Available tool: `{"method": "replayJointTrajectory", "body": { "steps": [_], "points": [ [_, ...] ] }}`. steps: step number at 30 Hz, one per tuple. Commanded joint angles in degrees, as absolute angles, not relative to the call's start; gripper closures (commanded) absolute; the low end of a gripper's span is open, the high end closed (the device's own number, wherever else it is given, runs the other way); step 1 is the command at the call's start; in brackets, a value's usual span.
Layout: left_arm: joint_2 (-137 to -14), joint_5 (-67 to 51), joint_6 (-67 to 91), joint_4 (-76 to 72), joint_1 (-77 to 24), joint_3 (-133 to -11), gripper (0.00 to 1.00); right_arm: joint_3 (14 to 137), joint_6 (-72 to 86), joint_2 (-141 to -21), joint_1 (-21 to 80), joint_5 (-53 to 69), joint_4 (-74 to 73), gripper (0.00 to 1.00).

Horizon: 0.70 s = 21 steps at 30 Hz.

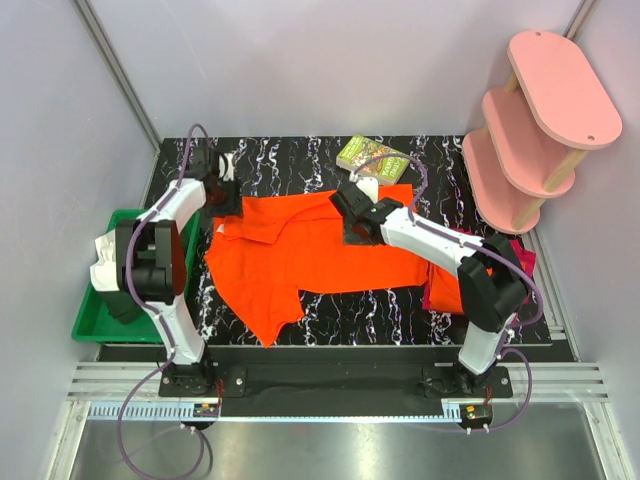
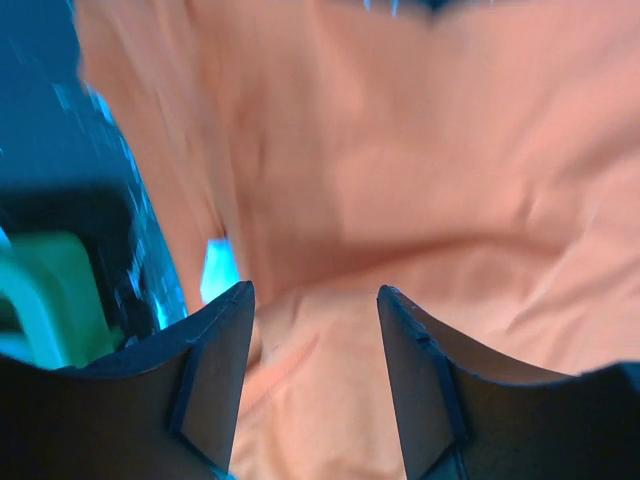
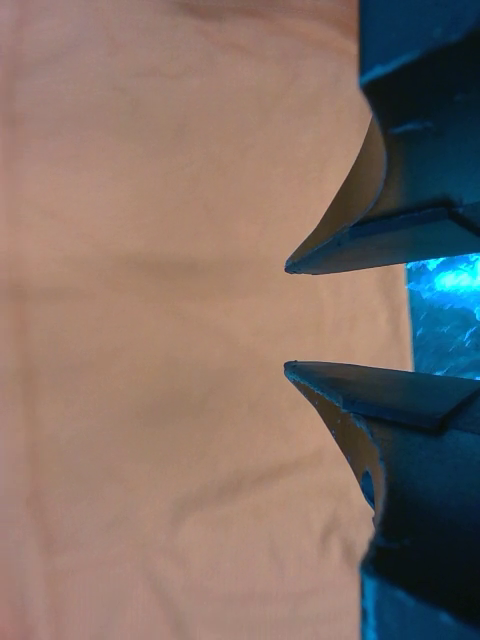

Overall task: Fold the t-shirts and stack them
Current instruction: Fold the flattened tshirt in 1/3 of the way

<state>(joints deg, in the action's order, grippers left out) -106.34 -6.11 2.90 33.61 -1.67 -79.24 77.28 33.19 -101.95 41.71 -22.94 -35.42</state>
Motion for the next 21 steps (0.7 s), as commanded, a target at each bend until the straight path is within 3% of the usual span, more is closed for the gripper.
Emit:
{"method": "replayJointTrajectory", "body": {
  "steps": [1, 8, 21],
  "points": [
    [-110.3, -7.12, 3.69, 32.52, -1.41, -84.98, 0.44, 85.15, 29.36, -105.46, 42.01, -24.96, -33.57, 0.51],
    [-110.91, -5.89, 2.81, 31.12, -1.49, -84.29, 0.44, 91.48, 28.83, -111.34, 38.85, -25.05, -33.75, 0.51],
    [-123.13, -4.14, 2.2, 32.43, -1.58, -96.76, 0.46, 100.72, 27.86, -125.24, 26.28, -20.39, -33.92, 0.54]
  ]
}}
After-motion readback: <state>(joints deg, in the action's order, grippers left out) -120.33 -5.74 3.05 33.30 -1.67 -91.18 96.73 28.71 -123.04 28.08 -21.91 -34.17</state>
